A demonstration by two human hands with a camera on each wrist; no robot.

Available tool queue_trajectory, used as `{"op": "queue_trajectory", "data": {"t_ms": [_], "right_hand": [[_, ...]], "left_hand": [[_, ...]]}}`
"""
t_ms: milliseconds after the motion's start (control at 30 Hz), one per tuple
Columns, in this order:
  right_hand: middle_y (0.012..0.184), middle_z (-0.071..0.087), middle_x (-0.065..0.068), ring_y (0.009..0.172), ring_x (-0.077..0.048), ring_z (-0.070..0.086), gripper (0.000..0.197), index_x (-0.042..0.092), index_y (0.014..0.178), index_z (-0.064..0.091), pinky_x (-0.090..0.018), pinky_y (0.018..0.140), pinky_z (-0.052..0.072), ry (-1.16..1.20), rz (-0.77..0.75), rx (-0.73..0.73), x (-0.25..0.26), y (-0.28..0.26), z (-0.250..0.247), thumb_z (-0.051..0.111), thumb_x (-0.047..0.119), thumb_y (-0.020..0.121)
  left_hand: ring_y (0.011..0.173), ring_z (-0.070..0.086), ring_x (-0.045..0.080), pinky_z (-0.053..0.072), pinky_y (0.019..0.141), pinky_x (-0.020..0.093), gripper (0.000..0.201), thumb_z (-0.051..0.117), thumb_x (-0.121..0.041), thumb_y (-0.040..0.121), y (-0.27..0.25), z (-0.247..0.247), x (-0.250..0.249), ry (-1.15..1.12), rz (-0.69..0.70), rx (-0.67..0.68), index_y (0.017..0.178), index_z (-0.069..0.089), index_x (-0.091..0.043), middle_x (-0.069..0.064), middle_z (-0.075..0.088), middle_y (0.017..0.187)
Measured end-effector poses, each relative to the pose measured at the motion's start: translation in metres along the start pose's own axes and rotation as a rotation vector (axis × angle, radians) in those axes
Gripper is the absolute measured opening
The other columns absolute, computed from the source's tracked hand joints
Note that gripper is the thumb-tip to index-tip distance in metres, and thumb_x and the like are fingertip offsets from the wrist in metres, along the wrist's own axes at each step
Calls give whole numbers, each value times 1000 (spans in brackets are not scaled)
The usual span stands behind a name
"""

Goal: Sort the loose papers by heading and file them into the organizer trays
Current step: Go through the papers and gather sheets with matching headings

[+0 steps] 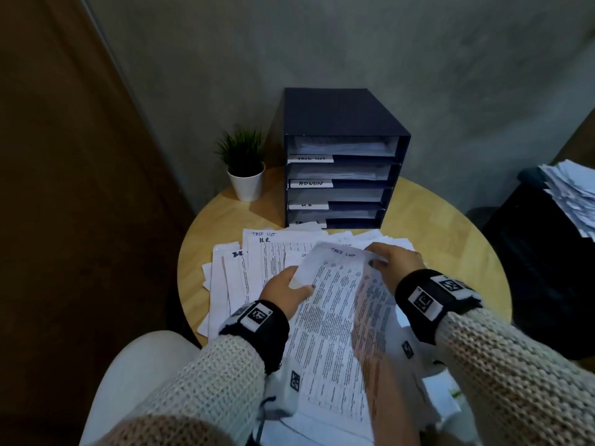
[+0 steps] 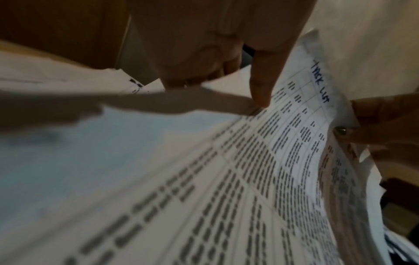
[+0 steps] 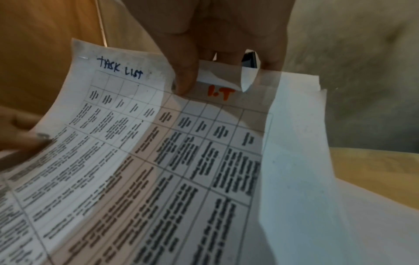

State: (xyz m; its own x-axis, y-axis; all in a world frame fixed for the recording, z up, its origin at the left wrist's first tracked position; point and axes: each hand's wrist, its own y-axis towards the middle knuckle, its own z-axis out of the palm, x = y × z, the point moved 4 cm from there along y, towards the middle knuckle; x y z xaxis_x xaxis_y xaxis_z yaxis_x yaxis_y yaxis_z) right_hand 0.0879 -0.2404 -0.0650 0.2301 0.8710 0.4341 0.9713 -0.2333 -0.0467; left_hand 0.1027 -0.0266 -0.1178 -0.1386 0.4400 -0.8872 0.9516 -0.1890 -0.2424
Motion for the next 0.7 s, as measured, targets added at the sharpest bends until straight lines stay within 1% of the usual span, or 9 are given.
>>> {"op": "queue_trajectory", "data": {"t_ms": [67,100,200,300,367,433,500,633,700], "right_hand": [[93,62,3,111,-27,56,23,36,106,63,-39,103,40,22,-14,-78,5,1,-10,52,19,95],[105,64,3,114,-24,56,25,36,113,61,-41,105,39,42,11,-119,3,2,-17,57,24,92],[142,47,-1,128,-25,47,67,32,143,36,-43,108,39,165,184,-102,-22,6,-20,68,34,84],[142,48,-11,123,-32,53,94,26,152,6,-43,101,44,576,329,-1,-41,-3,-6,71,27,84],[141,49,-14,121,-34,53,89,25,153,7,-44,98,45,683,374,95,-49,-10,10,67,24,87],[139,51,-13,122,-32,53,67,18,147,32,-38,93,45,545,345,231,-54,-15,28,64,27,89],[137,54,-12,123,-29,54,52,10,136,48,-35,99,44,374,325,303,-58,-16,42,63,26,90],[148,39,-11,135,-26,41,55,5,143,35,-30,106,35,36,409,375,-67,-21,53,49,31,97],[150,36,-13,136,-28,39,57,3,144,30,-31,107,33,-6,438,375,-73,-22,57,47,32,98]], "left_hand": [[97,59,21,45,83,25,32,62,-22,89,2,-1,3,37,-15,-8,120,59,-12,7,65,110],[97,59,20,44,83,24,33,62,-22,89,3,-2,5,22,-29,-17,120,59,-10,7,65,112],[101,58,19,40,85,22,38,63,-23,89,4,-8,9,-33,-55,-69,124,56,-9,5,63,115],[115,55,22,38,89,22,43,58,-22,92,6,-16,12,-115,-73,-136,132,48,-11,3,59,124],[119,53,23,37,92,23,46,56,-24,94,9,-17,12,-132,-74,-145,136,43,-13,3,56,130],[119,53,24,38,93,24,45,55,-27,94,12,-15,13,-96,-90,-112,136,43,-14,5,56,132],[118,53,23,39,93,23,40,52,-28,96,14,-13,15,-88,-123,-84,132,48,-12,5,56,130],[122,50,27,39,106,33,26,53,-34,93,17,-33,36,20,-269,-213,115,61,-23,6,50,135],[129,43,30,34,110,38,45,51,-41,90,17,-46,53,193,-408,-236,131,49,-24,10,41,143]]}}
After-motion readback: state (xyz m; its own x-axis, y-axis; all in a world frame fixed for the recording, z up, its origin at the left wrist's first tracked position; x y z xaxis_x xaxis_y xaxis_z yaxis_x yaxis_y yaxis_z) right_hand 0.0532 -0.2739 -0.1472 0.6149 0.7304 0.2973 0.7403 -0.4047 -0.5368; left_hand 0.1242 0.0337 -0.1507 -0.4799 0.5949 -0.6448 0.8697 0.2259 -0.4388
